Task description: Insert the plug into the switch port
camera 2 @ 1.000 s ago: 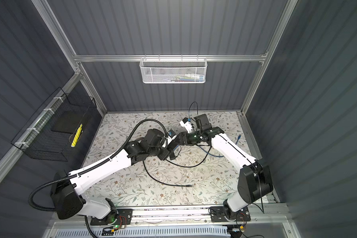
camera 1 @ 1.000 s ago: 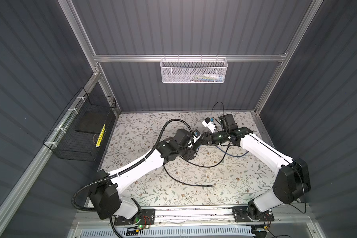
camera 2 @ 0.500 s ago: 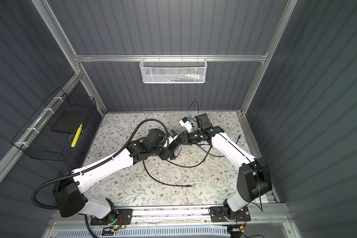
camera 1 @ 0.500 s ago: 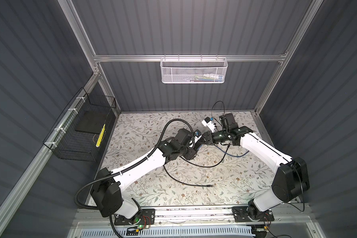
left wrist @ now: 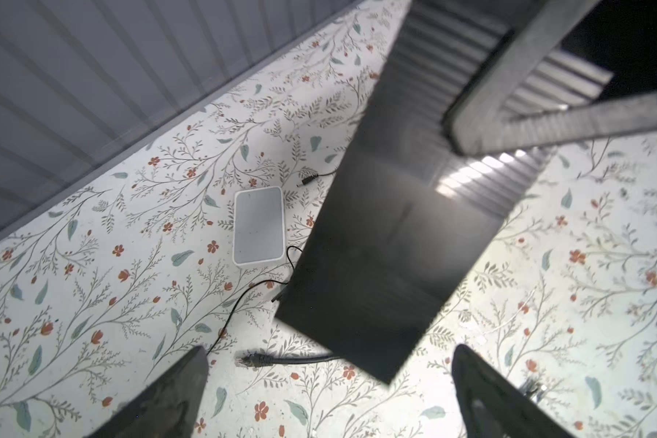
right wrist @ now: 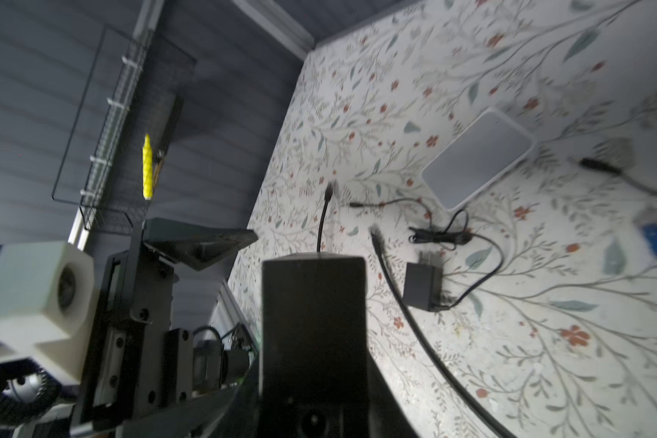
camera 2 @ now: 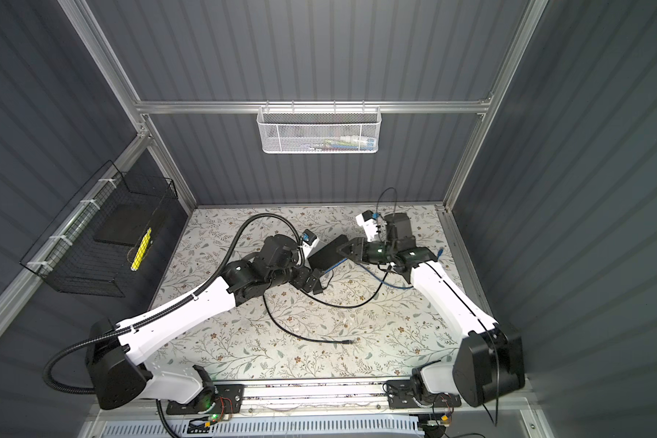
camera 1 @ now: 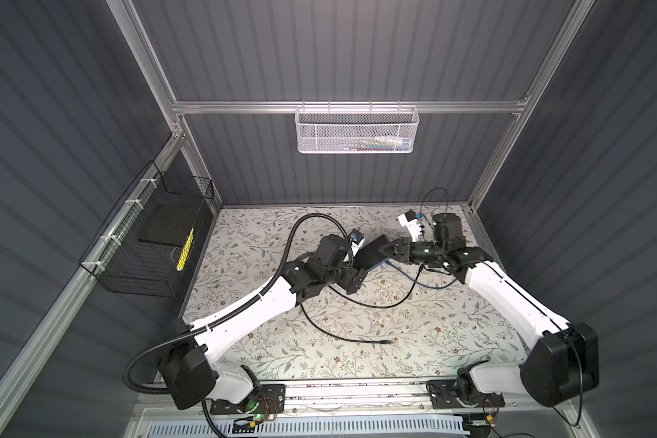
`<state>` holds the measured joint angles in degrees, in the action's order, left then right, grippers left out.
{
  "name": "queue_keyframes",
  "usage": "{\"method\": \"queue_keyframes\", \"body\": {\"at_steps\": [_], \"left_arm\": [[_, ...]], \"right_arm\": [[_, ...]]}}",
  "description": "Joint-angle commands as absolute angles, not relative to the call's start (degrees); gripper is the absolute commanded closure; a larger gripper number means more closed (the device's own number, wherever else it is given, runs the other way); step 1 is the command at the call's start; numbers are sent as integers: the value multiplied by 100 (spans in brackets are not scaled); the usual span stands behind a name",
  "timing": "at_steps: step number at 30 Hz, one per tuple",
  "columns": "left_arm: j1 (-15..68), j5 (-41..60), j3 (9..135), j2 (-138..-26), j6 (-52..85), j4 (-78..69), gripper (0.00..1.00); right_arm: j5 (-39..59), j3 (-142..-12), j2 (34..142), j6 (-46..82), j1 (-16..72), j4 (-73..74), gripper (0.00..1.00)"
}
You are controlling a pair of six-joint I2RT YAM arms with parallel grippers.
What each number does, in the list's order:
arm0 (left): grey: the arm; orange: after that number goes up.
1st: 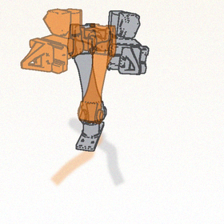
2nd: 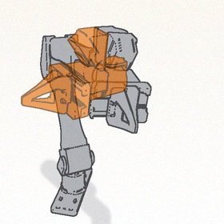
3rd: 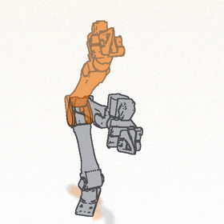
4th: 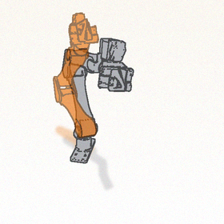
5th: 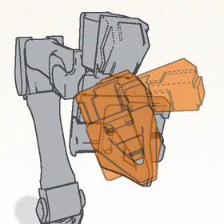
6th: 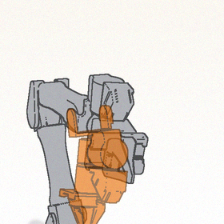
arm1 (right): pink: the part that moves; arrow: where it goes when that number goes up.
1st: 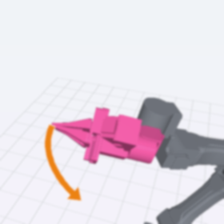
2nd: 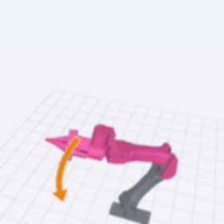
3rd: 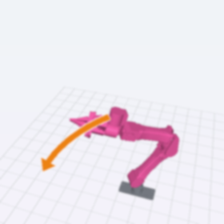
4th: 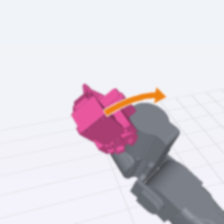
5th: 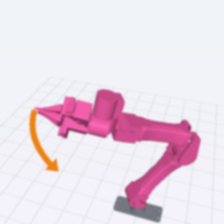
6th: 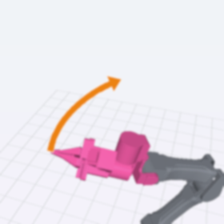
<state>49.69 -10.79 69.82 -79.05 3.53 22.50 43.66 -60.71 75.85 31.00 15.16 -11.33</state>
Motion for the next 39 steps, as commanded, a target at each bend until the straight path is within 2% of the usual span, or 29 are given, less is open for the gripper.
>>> {"method": "queue_keyframes", "body": {"at_steps": [1, 5, 9, 15, 28, 33, 39], "left_arm": [[4863, -1281, 6806, -7575, 1701, 1938, 0], [4816, -679, 6640, -7628, 2888, 1384, 0], [4816, -448, 6010, -7509, 3954, 99, 0], [4825, -527, 5871, -7497, 4591, -365, 0], [4820, -518, 5348, -7829, 5400, -2266, 1], [4817, -545, 5261, -7989, 5789, -2856, 6], [4825, -788, 4789, -8146, 6408, -4157, 13]], "right_arm": [[4269, -5727, 7285, 3960, 1280, 169, 97], [4140, -5148, 7045, 4940, 1274, 1391, 97], [3535, -4332, 6675, 6007, 1300, 2986, 94], [2832, -3854, 6455, 6666, 1518, 3721, 94], [1984, -3245, 6582, 7263, 2417, 5082, 93], [1552, -3056, 6862, 7207, 2665, 6134, 91], [1073, -2930, 7170, 7051, 2941, 6605, 91]]}}
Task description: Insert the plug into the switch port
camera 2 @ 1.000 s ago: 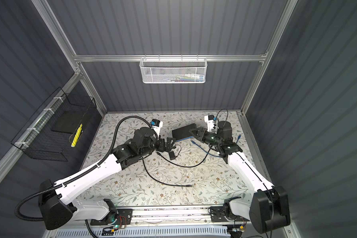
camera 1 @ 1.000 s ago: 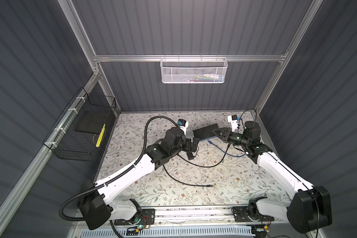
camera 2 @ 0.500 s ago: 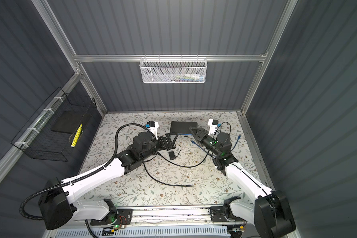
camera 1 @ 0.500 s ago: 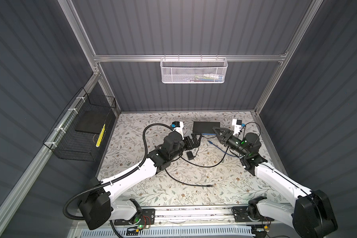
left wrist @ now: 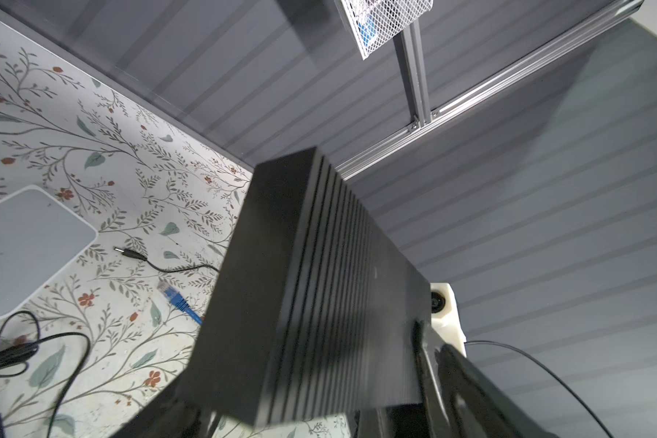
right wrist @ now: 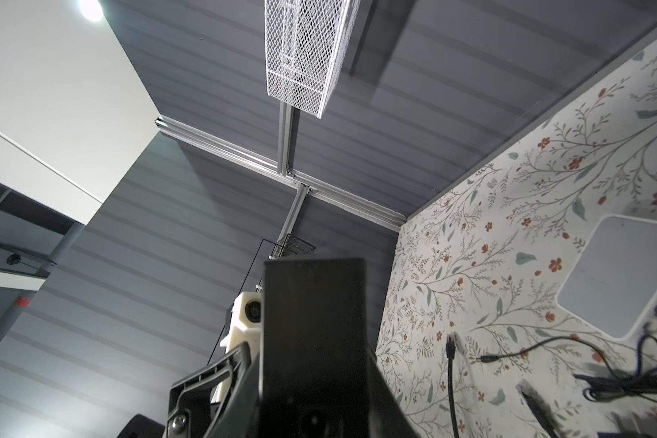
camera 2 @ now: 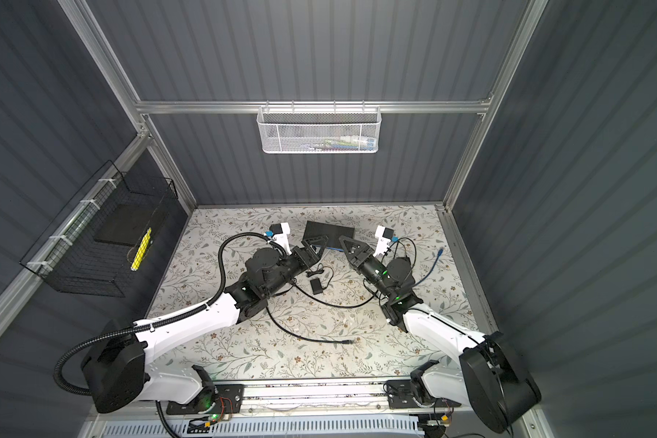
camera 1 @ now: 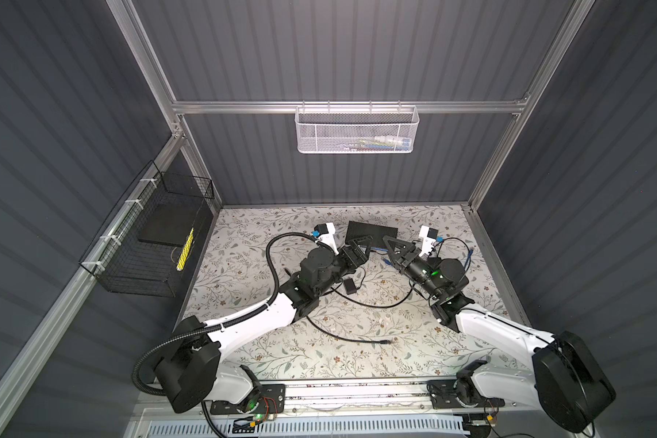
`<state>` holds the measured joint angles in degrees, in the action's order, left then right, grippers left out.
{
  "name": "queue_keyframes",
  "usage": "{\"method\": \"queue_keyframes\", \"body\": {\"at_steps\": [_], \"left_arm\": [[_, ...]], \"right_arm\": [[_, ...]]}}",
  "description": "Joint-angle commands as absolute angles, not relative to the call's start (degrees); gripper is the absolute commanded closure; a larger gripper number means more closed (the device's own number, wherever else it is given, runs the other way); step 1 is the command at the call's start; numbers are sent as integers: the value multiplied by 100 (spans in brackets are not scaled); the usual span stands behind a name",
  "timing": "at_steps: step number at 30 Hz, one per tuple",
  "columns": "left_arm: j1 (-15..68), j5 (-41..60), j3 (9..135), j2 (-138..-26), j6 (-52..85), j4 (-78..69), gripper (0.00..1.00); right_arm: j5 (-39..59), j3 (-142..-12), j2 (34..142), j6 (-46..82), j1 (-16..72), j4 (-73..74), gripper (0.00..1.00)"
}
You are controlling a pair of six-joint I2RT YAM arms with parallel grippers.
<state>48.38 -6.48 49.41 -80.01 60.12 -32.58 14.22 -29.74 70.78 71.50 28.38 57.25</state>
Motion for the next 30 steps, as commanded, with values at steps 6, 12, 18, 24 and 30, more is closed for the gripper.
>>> {"method": "queue_keyframes", "body": {"at_steps": [6, 12, 18, 24, 30], "left_arm": [[4851, -1071, 4806, -8217, 6398, -4522, 22], [4845, -1187, 4860, -8294, 6515, -4709, 26], [4852, -1212, 4996, -8523, 6682, -4947, 29], [4850, -1226, 5050, -8793, 6866, -5430, 33], [4852, -1420, 4923, -8712, 6837, -5554, 43]], "right_arm": [[794, -2944, 7408, 6986, 3149, 6821, 91], [492, -2919, 7613, 6880, 3360, 7044, 92], [372, -3110, 7990, 6822, 3602, 7272, 92], [334, -3191, 8200, 6811, 3674, 7468, 92], [268, -3103, 8153, 6743, 3728, 7377, 90]]}}
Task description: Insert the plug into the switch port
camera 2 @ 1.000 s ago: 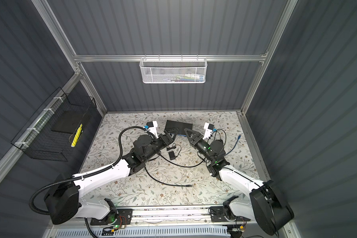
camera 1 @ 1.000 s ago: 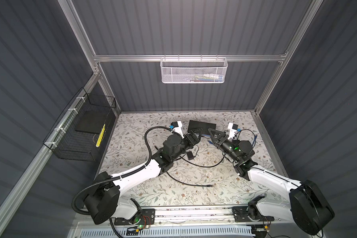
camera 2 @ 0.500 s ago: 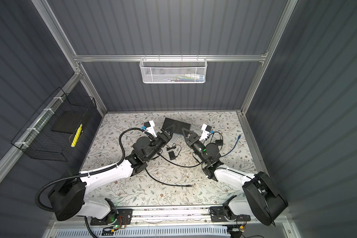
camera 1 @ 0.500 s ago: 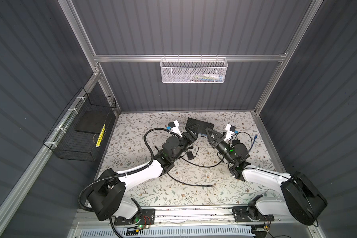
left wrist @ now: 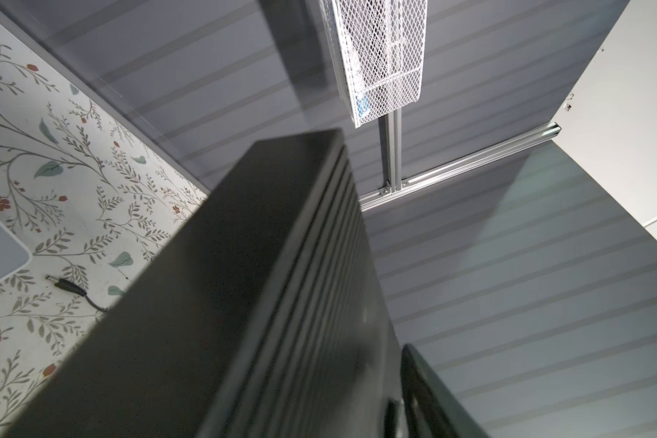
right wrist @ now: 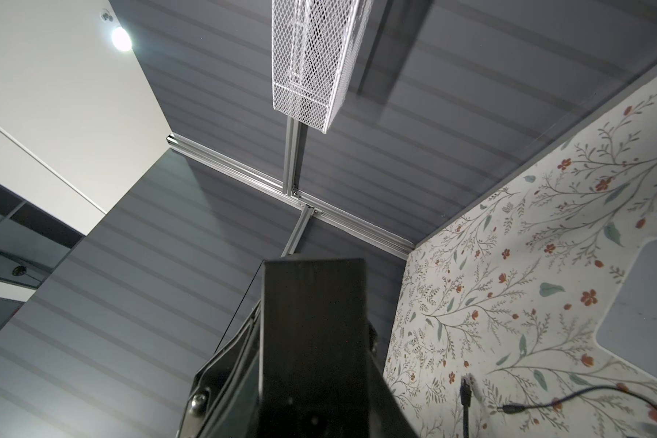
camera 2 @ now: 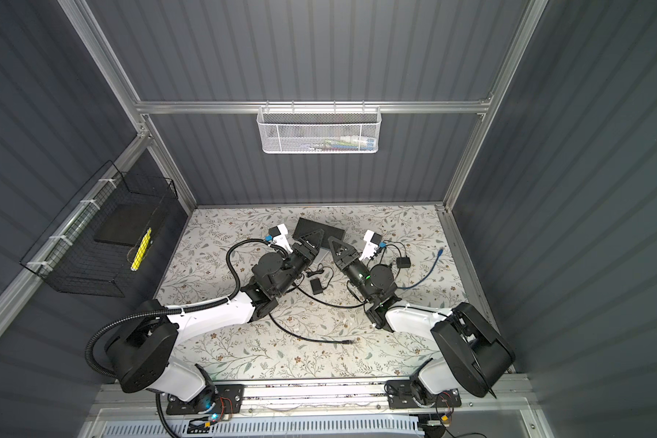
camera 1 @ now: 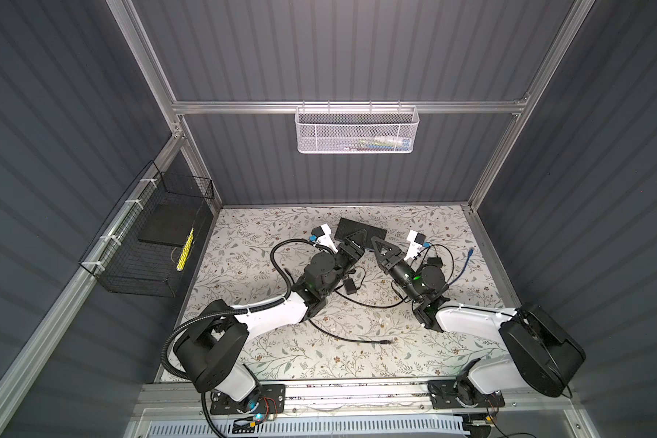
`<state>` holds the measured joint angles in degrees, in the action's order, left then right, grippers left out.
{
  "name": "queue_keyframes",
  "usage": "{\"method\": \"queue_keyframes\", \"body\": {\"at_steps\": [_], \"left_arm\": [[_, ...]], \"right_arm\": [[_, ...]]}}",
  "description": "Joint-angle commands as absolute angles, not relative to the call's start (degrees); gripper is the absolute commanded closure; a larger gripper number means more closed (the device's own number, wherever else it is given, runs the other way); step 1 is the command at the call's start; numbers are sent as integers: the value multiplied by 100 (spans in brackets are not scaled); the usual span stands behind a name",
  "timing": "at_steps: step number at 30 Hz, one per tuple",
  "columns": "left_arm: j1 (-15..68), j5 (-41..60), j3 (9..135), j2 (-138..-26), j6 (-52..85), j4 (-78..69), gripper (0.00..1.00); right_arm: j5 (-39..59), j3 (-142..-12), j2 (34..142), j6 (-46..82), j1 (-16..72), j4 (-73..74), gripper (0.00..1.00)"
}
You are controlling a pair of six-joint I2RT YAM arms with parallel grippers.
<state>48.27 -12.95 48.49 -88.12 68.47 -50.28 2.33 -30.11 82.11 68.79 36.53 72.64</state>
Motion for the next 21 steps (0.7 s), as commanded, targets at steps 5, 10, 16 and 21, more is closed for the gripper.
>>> {"method": "queue_keyframes", "body": {"at_steps": [5, 10, 16, 21], "left_arm": [[4859, -1318, 4988, -8844, 6912, -5792, 50], [4859, -1313, 5043, -8969, 6937, -5977, 58], [4851, -1292, 5006, -8881, 6876, -5944, 75], [4793, -1290, 4879, -8388, 6725, -5128, 90]], "right_arm": [[229, -3157, 8343, 6705, 3852, 7462, 89], [252, -3243, 8480, 6643, 3971, 7436, 88], [284, -3185, 8356, 6498, 4008, 7162, 77], [238, -3080, 7768, 6122, 3937, 6166, 60]]}}
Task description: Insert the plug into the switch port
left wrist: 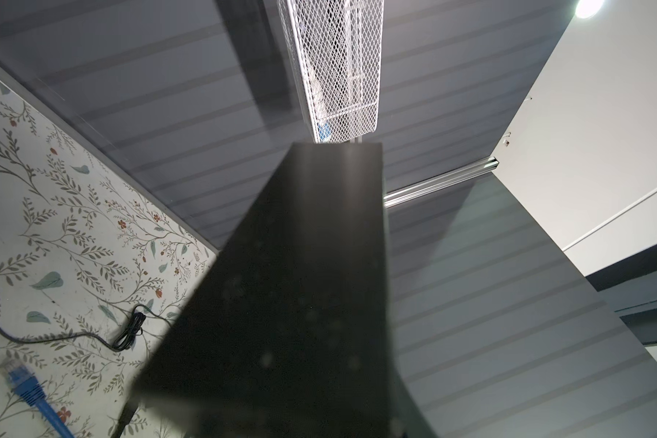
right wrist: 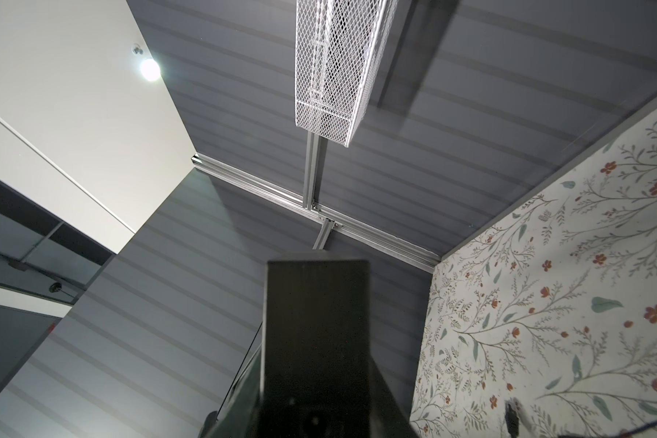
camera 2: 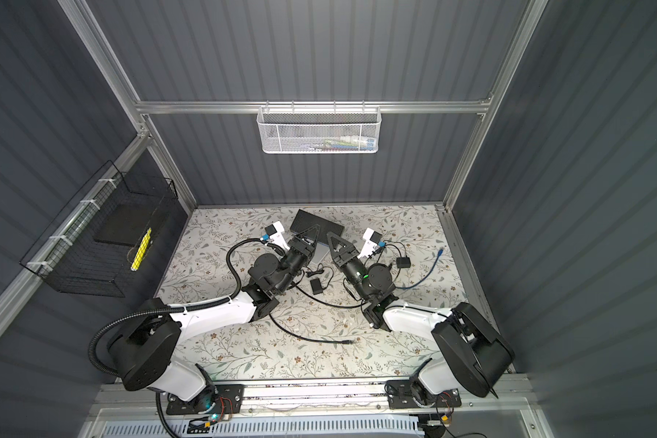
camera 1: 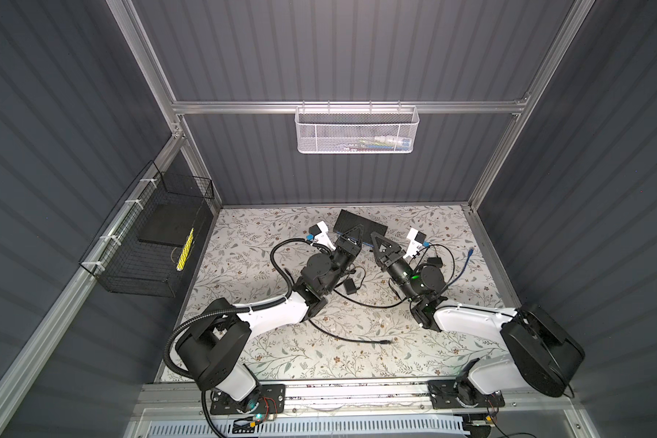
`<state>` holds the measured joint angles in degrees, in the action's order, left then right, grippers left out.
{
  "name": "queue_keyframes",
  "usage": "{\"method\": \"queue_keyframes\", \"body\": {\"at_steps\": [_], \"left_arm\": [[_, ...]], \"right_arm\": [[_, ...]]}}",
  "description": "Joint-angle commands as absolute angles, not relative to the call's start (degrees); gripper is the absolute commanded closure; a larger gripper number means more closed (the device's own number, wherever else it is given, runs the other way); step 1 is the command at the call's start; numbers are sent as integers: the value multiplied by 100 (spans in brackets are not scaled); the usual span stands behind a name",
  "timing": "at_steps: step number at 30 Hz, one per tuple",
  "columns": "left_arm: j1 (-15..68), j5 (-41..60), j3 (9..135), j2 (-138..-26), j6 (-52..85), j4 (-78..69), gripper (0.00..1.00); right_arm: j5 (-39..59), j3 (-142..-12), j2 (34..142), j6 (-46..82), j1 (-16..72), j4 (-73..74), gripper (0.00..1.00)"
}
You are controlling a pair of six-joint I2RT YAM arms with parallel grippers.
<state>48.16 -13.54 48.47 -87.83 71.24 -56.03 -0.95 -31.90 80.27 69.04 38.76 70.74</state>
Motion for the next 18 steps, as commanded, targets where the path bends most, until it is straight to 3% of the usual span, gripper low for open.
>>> {"method": "queue_keyframes", "body": {"at_steps": [1, 5, 9, 18], "left_arm": [[4764, -1267, 4852, -8269, 6696, -4923, 91], [4599, -1103, 4767, -7900, 6665, -4297, 93], [4410, -675, 4889, -7658, 6634, -3576, 95], [4134, 169, 4999, -7541, 6591, -3007, 95]], "right_arm": [[202, -3028, 7624, 6050, 3908, 5990, 55], [204, -2908, 6953, 5853, 3687, 4932, 39], [401, -2806, 6116, 5698, 3312, 3902, 30], [1969, -3389, 5033, 4989, 2452, 1020, 24]]}}
